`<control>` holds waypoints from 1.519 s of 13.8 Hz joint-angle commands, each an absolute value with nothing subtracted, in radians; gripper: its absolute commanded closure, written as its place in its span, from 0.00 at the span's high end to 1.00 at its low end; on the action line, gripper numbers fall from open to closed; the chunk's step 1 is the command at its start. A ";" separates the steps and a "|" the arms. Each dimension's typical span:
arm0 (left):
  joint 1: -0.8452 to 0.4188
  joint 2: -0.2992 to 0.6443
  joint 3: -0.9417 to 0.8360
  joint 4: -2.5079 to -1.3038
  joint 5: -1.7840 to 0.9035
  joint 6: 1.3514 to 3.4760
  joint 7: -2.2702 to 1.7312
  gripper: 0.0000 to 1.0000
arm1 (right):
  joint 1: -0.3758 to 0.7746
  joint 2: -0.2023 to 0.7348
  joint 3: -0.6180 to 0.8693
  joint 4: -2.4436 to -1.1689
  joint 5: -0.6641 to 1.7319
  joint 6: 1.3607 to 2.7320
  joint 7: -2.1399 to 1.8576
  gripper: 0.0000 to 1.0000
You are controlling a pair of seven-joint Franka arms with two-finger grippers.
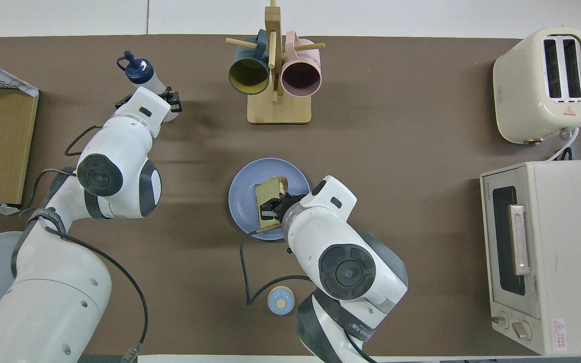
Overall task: Put bread on plate and add seasoning
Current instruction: 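Lower the bread onto the blue plate while the left gripper lifts the bottle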
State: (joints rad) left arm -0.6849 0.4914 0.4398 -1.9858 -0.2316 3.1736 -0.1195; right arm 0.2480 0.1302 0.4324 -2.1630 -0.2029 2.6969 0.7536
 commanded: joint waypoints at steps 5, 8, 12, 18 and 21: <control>-0.641 0.474 0.439 -1.814 -0.127 2.908 -0.074 0.00 | 0.212 0.089 0.439 -2.263 -0.232 2.763 0.792 0.08; -0.604 0.466 0.426 -1.743 -0.124 2.781 0.023 0.00 | 0.198 0.091 0.439 -2.258 -0.232 2.763 0.784 0.53; -0.583 0.433 0.403 -1.712 -0.121 2.682 0.071 0.00 | 0.181 0.101 0.437 -2.220 -0.232 2.735 0.769 0.92; -0.583 0.318 0.371 -1.677 -0.127 2.446 0.084 0.00 | 0.157 0.143 0.439 -2.053 -0.221 2.540 0.683 1.00; -0.589 0.226 0.364 -1.677 -0.133 2.298 0.181 0.00 | 0.132 0.149 0.442 -2.049 -0.216 2.540 0.686 1.00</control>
State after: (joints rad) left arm -0.5960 0.2980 0.3752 -1.6662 -0.1377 2.3982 0.1202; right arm 0.1450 0.1276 0.4309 -2.0683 -0.2153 2.5533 0.7011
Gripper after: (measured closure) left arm 0.537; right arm 0.000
